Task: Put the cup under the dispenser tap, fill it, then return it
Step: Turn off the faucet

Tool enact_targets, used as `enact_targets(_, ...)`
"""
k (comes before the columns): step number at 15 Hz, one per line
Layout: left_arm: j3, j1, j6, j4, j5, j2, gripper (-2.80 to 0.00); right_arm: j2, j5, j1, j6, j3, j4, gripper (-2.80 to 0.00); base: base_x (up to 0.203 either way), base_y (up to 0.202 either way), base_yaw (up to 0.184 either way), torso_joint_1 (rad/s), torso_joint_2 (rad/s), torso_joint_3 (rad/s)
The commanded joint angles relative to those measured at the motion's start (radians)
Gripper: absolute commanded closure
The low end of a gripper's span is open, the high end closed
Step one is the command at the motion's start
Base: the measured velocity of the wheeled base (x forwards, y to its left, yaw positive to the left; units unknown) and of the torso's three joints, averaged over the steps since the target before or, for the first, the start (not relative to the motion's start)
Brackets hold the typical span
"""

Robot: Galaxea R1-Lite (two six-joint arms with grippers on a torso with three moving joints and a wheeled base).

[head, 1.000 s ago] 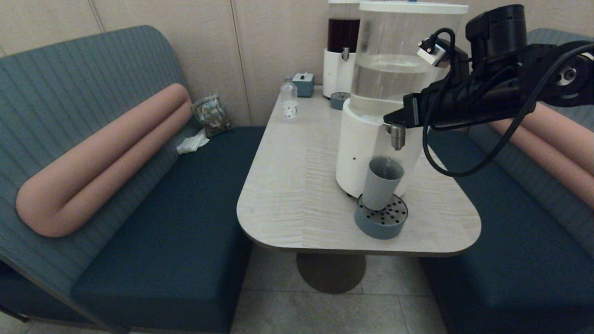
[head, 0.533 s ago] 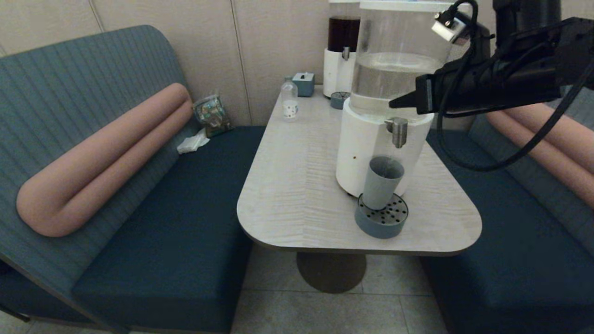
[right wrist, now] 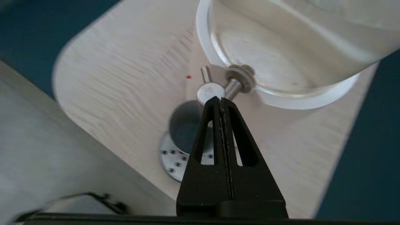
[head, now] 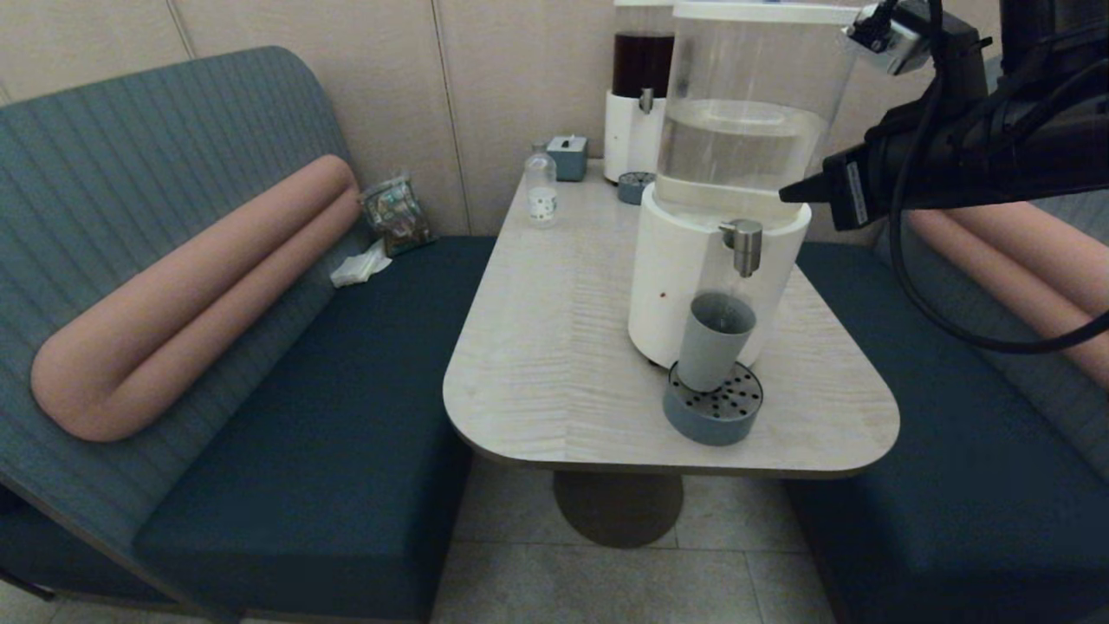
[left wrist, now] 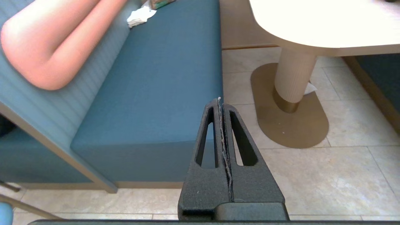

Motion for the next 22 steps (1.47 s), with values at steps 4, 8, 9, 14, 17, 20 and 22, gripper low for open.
enact_targets(4, 0.0, 0.0, 0.001, 0.0, 0.0, 0.0, 0.0, -0.008, -0.032, 0.028, -0.048, -0.037, 0.022, 0.0, 0.0, 0.0, 0.0, 0.0, 0.0, 0.0)
enact_targets(8, 0.0, 0.0, 0.001, 0.0, 0.0, 0.0, 0.0, 0.028, -0.118, 0.112, -0.061, -0.038, 0.022, 0.0, 0.0, 0.0, 0.0, 0.0, 0.0, 0.0)
enact_targets(9, 0.0, 0.0, 0.001, 0.0, 0.0, 0.0, 0.0, 0.037, -0.122, 0.126, -0.062, -0.039, 0.022, 0.0, 0.0, 0.0, 0.0, 0.0, 0.0, 0.0)
enact_targets(14, 0.0, 0.0, 0.001, 0.0, 0.0, 0.0, 0.0, 0.109, -0.202, 0.169, -0.07, -0.073, 0.022, 0.0, 0.0, 0.0, 0.0, 0.0, 0.0, 0.0)
enact_targets(17, 0.0, 0.0, 0.001, 0.0, 0.0, 0.0, 0.0, 0.149, -0.247, 0.174, -0.078, -0.103, 0.023, 0.0, 0.0, 0.0, 0.0, 0.0, 0.0, 0.0)
enact_targets(20, 0.0, 0.0, 0.001, 0.0, 0.0, 0.0, 0.0, 0.172, -0.304, 0.179, -0.11, -0.116, 0.017, 0.0, 0.0, 0.0, 0.0, 0.0, 0.0, 0.0)
enact_targets(22, 0.0, 0.0, 0.001, 0.0, 0.0, 0.0, 0.0, 0.185, -0.318, 0.18, -0.118, -0.119, 0.016, 0.0, 0.0, 0.0, 0.0, 0.0, 0.0, 0.0)
